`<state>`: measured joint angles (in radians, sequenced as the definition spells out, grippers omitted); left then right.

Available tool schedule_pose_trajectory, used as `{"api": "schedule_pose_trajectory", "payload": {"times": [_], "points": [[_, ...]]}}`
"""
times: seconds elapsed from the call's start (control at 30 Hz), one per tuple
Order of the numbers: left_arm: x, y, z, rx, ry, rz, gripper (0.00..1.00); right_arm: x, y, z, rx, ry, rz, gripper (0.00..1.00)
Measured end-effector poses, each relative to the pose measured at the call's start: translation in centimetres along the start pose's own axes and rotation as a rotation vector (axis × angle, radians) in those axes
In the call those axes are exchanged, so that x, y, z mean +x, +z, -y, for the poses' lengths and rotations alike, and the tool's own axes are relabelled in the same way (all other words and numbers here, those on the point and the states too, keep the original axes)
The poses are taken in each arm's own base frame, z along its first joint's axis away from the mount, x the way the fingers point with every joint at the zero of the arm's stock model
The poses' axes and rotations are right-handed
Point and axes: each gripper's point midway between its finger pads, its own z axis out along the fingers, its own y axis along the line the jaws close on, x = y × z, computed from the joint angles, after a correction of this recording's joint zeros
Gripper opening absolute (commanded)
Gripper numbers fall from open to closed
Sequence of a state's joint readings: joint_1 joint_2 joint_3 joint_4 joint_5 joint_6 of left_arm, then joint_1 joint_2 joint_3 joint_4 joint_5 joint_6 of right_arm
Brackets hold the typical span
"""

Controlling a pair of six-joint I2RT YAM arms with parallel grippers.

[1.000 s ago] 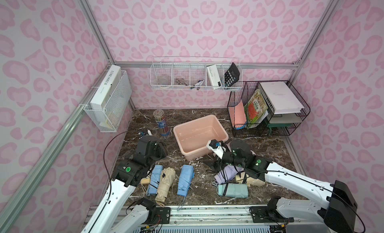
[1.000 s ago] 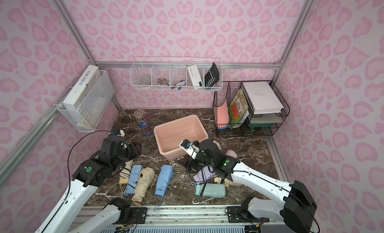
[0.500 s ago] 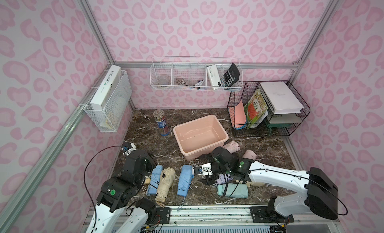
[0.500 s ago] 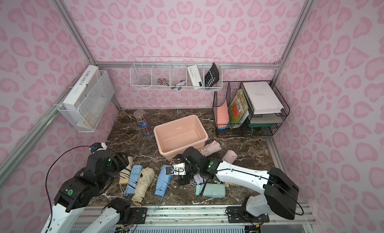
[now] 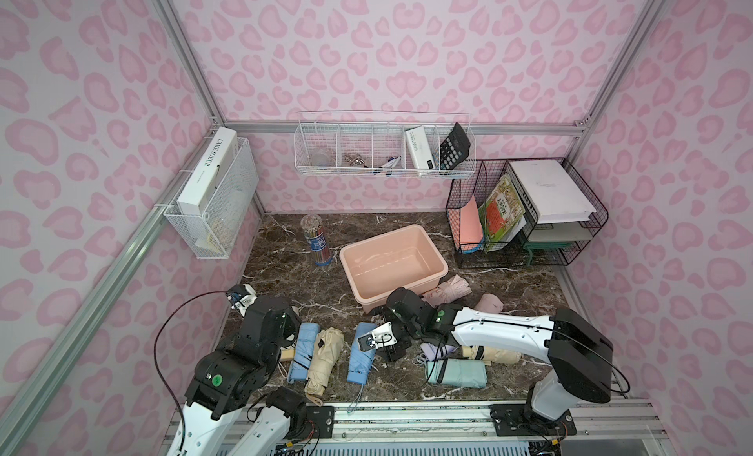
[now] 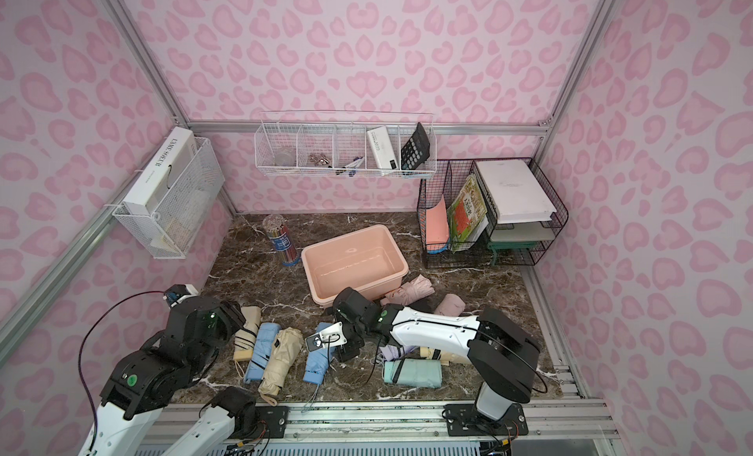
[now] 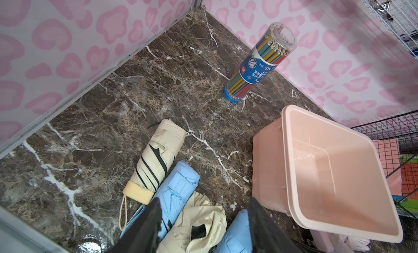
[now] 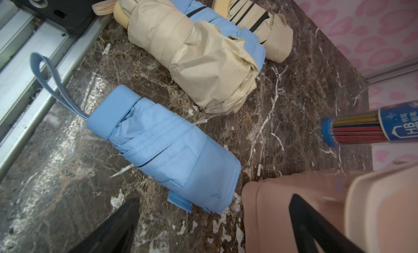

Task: Put the umbrella into the storage box
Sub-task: Pick up the umbrella from the center of the board.

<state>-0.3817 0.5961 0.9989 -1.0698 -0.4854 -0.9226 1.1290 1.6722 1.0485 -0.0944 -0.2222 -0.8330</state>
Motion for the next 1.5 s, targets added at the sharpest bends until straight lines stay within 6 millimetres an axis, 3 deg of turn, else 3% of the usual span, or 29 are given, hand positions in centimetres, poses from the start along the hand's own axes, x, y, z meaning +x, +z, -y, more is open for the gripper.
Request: {"api": "schedule_pose_trajectory", "payload": {"times": [0.13,0.47,0.8,1.03,1.5], "points": [[-0.2,-0.4,-0.7,-0.009,-0.031,0.022,0.60,-0.8,2.0,0.0,0.009,0.025,0.013,0.74],[-0.2,-1.2,-2.3,-0.032,-0.073,0.044,0.60,-1.4,5.6,1.1,0.081,0.116,-0.042,0.66],[0.1,-1.3,-2.8,-0.042,-0.087,0.039,0.60,0.3,9.0,4.9,0.206,0.214,-0.204,0.56],[-0.1,-1.7,-3.0,-0.024,-0.100,0.052,0.60,2.0,8.2,4.5,0.211,0.209,-0.301,0.56],[0.5,-1.8,-3.6,-0.010,-0.113,0.049,0.60,3.7,3.7,-0.1,0.110,0.213,-0.392,0.59]]}}
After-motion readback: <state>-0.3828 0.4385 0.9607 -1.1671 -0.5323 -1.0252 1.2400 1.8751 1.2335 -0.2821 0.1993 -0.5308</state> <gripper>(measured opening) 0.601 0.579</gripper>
